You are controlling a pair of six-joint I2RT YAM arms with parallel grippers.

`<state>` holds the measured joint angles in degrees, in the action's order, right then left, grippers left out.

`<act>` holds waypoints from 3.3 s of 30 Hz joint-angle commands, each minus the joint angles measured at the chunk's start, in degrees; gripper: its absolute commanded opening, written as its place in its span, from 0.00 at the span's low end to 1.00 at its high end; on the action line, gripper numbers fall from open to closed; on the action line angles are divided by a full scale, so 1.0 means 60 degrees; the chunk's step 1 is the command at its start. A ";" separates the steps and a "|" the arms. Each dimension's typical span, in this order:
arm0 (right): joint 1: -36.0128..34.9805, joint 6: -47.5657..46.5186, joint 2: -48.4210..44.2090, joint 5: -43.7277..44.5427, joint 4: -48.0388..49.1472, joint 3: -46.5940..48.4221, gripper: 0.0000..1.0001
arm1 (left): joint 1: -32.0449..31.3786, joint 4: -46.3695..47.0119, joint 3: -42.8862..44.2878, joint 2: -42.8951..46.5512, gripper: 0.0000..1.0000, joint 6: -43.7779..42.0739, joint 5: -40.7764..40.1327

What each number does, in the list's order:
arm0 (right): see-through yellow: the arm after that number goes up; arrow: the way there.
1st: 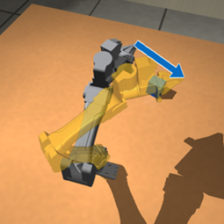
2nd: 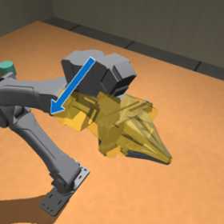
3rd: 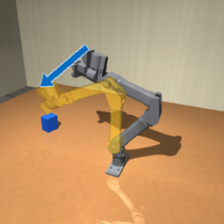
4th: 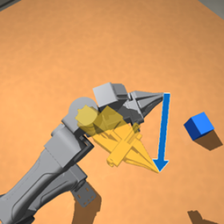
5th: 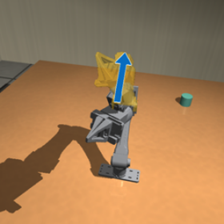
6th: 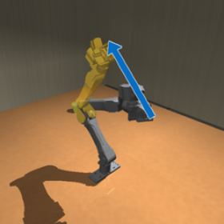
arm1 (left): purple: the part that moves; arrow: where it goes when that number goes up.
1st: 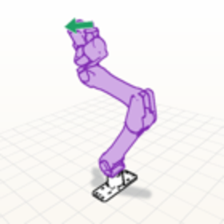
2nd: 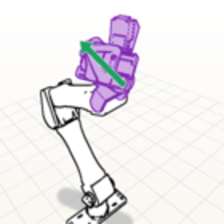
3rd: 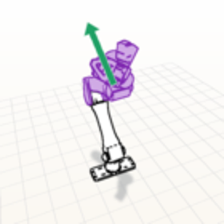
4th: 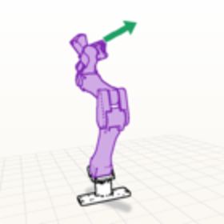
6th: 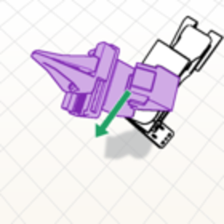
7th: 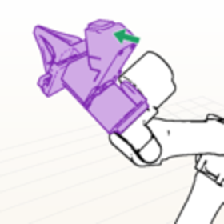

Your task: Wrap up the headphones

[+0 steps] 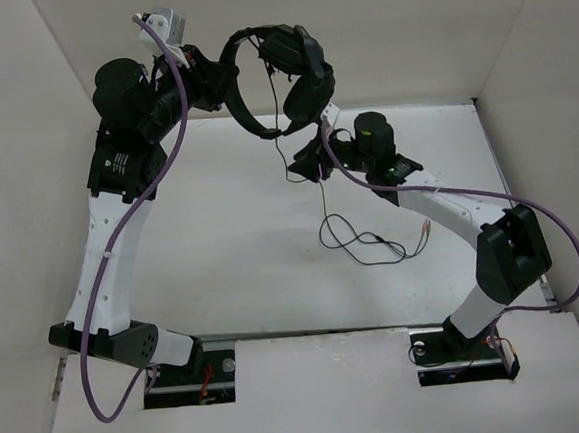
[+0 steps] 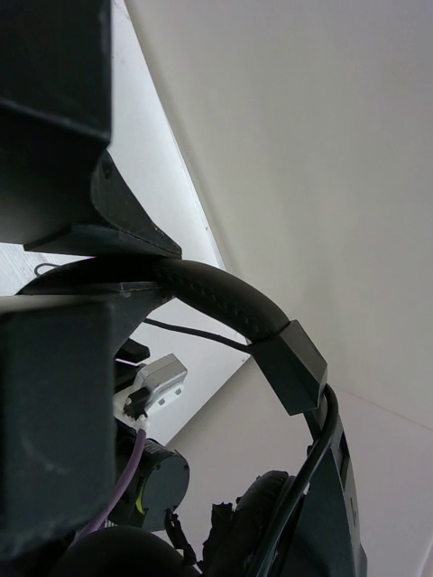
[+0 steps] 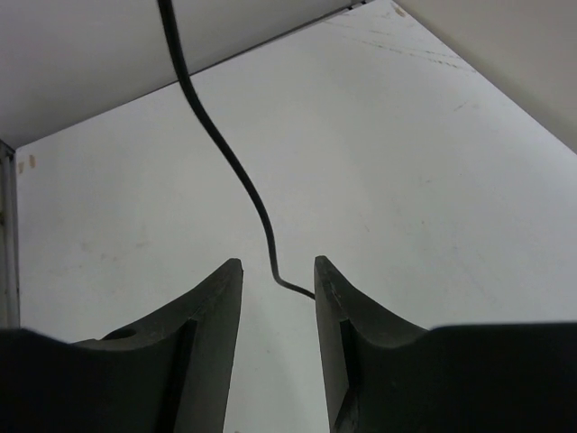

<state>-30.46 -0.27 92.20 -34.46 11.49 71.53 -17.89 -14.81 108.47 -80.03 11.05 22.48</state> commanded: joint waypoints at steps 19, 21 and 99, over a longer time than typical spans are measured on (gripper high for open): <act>-0.1039 0.1479 0.2328 0.0250 0.2098 0.1249 0.43 | 0.0293 0.1208 0.0467 0.0418 0.00 0.1132 0.0238; -0.1083 0.1933 0.2387 0.0017 0.2420 0.1015 0.40 | 0.0352 0.1281 0.0497 0.0404 0.00 0.1190 0.0136; -0.2797 -0.5887 -0.1524 0.6329 -0.2412 0.0368 0.00 | 0.0704 0.3097 -0.2008 0.0609 0.00 -0.2837 -0.6061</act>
<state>-47.55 -35.16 85.93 2.63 -5.58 73.10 -14.09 -2.39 93.91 -78.74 -6.61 -13.41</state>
